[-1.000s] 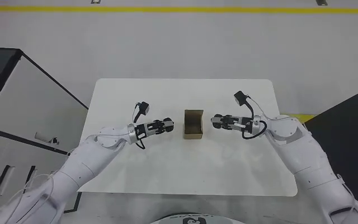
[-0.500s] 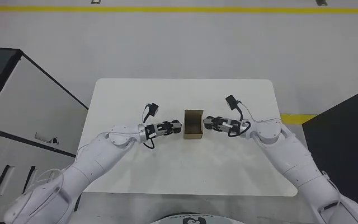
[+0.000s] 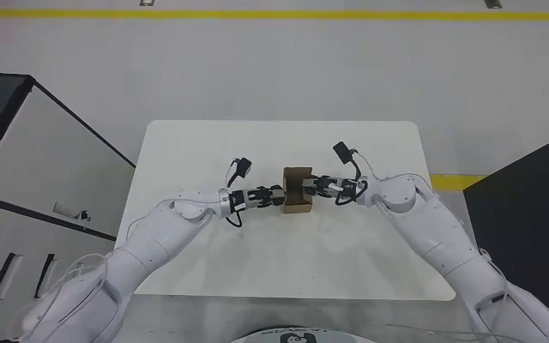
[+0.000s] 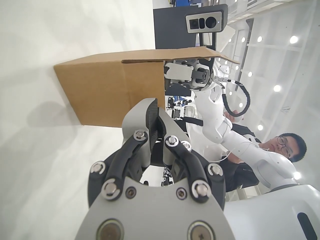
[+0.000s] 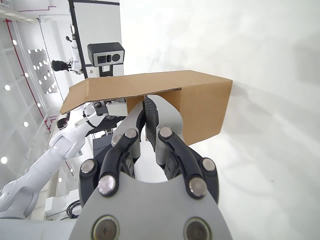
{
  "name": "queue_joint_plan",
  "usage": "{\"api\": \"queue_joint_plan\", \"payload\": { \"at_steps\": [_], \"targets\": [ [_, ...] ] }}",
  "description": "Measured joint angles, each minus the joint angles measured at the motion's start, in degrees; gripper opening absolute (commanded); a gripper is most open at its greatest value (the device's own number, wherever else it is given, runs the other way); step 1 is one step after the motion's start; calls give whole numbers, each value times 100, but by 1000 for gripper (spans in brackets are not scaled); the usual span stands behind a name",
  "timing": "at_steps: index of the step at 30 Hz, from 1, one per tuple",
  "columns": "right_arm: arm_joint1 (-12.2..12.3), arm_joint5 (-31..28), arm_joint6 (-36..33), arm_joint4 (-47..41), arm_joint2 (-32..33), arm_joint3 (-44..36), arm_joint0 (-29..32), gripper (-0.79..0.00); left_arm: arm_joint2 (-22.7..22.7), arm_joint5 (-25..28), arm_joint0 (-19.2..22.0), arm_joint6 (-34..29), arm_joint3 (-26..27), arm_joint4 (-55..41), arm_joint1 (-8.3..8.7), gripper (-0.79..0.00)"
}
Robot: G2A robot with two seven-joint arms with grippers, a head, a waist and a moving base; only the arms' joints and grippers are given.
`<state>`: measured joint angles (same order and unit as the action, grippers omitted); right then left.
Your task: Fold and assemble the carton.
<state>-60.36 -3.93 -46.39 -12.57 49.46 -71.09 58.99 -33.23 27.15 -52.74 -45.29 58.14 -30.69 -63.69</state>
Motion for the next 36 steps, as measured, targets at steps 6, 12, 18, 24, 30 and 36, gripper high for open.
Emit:
{"api": "queue_joint_plan", "payload": {
  "at_steps": [6,12,18,24,30,36],
  "targets": [
    [-88,131,16,165,-152,70,-134,-785,-66,21,21,-106,-59,66,-71,-785],
    [-142,165,36,248,-190,113,-190,-785,-156,27,27,-172,-109,155,-118,-785],
    [-179,160,29,236,-181,168,-182,-785,-277,52,-7,-239,-61,199,-142,-785],
    [-211,125,86,193,-134,233,-159,-785,-380,24,-55,-278,-36,341,-152,-785],
    [-237,109,62,203,-106,276,-149,-785,-410,-35,-102,-291,35,490,-192,-785],
    [-269,86,46,218,-97,287,-145,-785,-429,-66,-122,-211,69,673,-244,-785]
  ]
}}
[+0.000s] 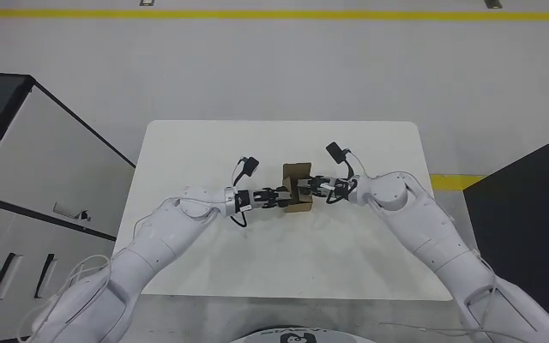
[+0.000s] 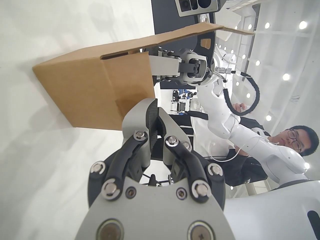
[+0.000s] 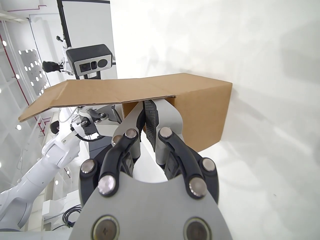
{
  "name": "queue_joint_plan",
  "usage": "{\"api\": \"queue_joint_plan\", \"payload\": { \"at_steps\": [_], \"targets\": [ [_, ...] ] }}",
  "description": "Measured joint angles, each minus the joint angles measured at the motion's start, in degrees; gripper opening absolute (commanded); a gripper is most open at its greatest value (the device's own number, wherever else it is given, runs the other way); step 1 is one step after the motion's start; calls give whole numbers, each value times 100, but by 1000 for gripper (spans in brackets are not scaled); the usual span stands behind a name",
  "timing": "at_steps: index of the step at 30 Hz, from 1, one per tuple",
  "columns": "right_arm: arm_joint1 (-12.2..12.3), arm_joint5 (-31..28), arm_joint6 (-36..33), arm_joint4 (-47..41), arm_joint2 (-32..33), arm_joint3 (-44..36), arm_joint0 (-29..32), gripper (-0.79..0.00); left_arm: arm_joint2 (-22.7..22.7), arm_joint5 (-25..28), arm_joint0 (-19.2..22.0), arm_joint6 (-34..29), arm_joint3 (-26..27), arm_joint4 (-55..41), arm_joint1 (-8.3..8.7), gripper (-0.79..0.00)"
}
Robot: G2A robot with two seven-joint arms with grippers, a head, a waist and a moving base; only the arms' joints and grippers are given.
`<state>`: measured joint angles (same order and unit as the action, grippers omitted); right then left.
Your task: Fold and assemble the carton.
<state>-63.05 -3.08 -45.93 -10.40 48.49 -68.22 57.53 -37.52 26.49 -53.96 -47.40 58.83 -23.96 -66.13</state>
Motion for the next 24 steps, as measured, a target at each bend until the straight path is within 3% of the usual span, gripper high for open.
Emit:
{"api": "queue_joint_plan", "payload": {
  "at_steps": [9,24],
  "targets": [
    [-27,-36,-15,38,55,12,33,-785,-149,170,-79,-22,6,-67,-46,-785],
    [-14,9,-47,174,249,-101,159,-785,-58,-25,29,24,-237,167,-260,-785]
  ]
}}
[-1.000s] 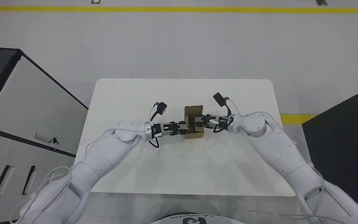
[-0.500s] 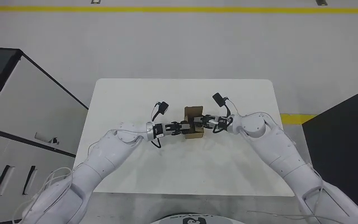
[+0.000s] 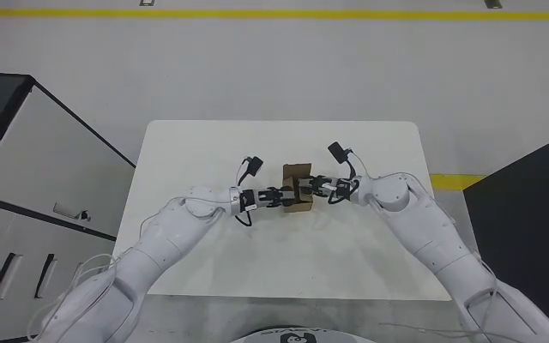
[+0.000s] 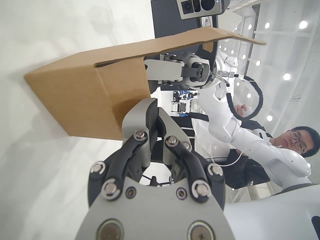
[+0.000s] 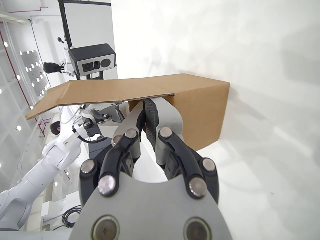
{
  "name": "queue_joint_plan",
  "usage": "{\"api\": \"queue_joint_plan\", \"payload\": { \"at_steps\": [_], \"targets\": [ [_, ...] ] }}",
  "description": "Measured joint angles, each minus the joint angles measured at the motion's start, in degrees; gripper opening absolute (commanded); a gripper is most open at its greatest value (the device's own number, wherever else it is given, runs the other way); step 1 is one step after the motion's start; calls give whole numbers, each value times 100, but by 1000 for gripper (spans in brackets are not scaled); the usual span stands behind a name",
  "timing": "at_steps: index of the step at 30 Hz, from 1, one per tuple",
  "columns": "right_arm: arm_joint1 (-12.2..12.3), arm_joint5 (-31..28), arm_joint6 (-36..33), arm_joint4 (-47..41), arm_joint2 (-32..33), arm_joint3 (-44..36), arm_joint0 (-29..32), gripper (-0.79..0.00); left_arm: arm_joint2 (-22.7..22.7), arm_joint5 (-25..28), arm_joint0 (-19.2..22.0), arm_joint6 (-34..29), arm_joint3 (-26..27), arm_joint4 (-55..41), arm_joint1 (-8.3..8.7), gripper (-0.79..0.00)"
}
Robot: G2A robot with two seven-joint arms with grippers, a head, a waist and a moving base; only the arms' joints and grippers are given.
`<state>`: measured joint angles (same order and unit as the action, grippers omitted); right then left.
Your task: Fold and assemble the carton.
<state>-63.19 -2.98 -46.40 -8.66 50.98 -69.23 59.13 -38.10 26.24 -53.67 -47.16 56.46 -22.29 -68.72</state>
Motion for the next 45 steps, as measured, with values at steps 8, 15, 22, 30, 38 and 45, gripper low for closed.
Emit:
{"api": "queue_joint_plan", "payload": {
  "at_steps": [8,15,22,30,38,45],
  "targets": [
    [4,95,-14,97,64,-103,76,-785,19,-93,45,-29,-136,80,-98,-785],
    [-19,152,-34,178,53,-117,78,-785,-86,-65,46,30,-220,12,-147,-785],
    [-45,182,-52,225,39,-112,73,-785,-135,-247,74,80,-323,74,-198,-785],
    [-51,240,-46,322,88,-168,85,-785,-155,-372,93,94,-374,180,-264,-785],
    [-59,276,-66,378,131,-201,111,-785,-237,-343,71,35,-375,292,-285,-785],
    [-39,282,-58,408,251,-283,171,-785,-385,-293,15,47,-239,423,-256,-785]
  ]
}}
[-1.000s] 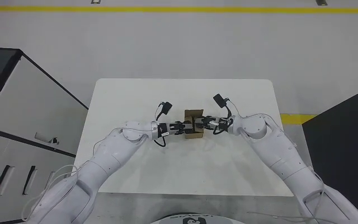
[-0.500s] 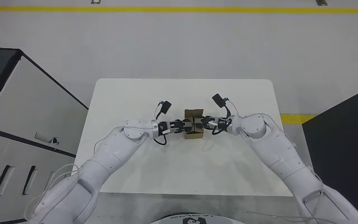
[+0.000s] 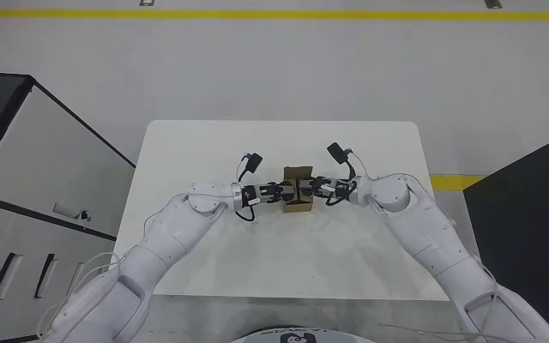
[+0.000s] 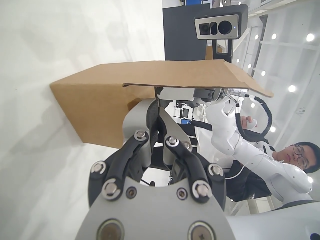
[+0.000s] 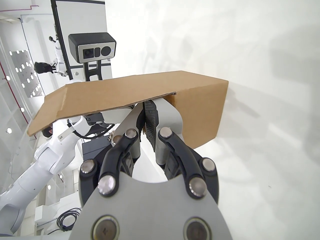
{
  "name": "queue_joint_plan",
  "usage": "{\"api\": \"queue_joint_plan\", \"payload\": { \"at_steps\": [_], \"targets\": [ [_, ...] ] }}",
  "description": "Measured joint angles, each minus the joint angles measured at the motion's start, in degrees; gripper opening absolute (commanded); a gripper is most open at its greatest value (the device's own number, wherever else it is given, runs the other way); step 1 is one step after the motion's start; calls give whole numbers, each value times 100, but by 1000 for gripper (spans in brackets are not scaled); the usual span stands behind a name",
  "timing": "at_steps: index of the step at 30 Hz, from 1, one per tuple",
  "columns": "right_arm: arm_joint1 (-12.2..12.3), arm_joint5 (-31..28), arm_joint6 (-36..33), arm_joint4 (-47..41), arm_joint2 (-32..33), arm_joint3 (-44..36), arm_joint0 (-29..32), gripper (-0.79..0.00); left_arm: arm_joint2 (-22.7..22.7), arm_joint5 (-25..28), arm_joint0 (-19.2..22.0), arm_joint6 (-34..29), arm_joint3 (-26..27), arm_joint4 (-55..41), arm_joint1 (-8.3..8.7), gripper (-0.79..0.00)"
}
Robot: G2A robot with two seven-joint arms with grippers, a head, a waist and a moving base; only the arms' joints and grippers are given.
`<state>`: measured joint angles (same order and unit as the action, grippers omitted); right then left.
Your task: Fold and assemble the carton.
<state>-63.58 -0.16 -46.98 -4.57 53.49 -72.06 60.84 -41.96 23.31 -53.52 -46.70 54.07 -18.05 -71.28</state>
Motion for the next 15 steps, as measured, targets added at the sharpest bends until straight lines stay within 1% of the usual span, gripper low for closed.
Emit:
{"api": "queue_joint_plan", "payload": {
  "at_steps": [4,10,15],
  "targets": [
    [19,44,30,47,80,-67,60,-785,-47,-86,-22,135,129,270,20,-785],
    [29,122,28,136,118,-186,125,-785,-15,-420,-65,344,376,892,38,-785],
    [21,171,49,209,108,-227,152,-785,-68,-485,-140,364,480,955,39,-785]
  ]
}}
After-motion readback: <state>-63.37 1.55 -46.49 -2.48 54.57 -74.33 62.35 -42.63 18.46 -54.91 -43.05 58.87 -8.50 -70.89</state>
